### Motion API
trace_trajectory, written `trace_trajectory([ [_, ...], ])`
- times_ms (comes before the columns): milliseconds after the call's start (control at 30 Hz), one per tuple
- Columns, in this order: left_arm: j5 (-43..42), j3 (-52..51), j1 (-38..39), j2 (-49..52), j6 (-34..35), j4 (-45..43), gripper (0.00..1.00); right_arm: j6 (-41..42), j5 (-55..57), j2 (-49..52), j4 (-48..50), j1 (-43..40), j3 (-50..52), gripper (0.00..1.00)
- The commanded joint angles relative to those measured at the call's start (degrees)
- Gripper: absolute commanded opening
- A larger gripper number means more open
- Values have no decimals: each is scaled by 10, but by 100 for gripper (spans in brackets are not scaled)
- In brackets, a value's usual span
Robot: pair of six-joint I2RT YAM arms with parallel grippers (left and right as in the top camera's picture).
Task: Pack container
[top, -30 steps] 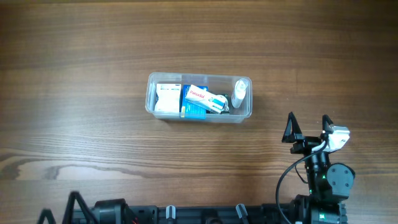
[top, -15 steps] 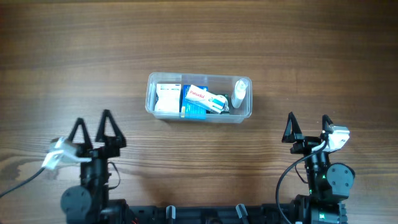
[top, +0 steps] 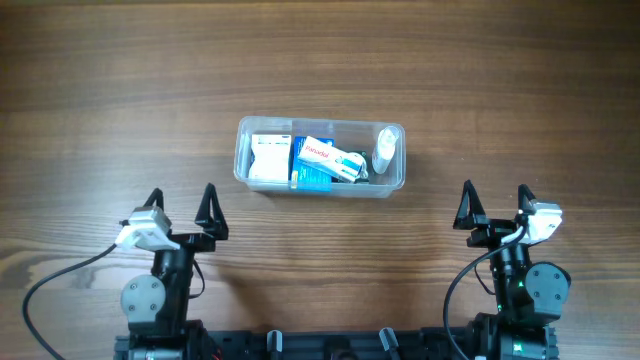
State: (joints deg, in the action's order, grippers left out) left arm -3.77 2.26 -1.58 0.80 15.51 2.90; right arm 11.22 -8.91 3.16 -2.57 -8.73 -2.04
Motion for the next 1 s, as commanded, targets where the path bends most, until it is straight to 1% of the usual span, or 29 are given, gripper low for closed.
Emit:
trace_trajectory([
  [0, 4, -19, 2, -6, -39, 10, 100, -6, 3, -1, 2, -3, 3, 100],
  [133, 4, -19, 3, -6, -112, 12, 100, -6, 3, -1, 2, -3, 3, 100],
  [300, 4, -19, 4, -6, -183, 13, 100, -6, 3, -1, 2, -3, 3, 100],
  [367, 4, -19, 7, -6, -198, 12, 100, -6, 3, -1, 2, -3, 3, 100],
  [967, 4, -19, 15, -6, -198, 12, 100, -6, 3, -1, 2, -3, 3, 100],
])
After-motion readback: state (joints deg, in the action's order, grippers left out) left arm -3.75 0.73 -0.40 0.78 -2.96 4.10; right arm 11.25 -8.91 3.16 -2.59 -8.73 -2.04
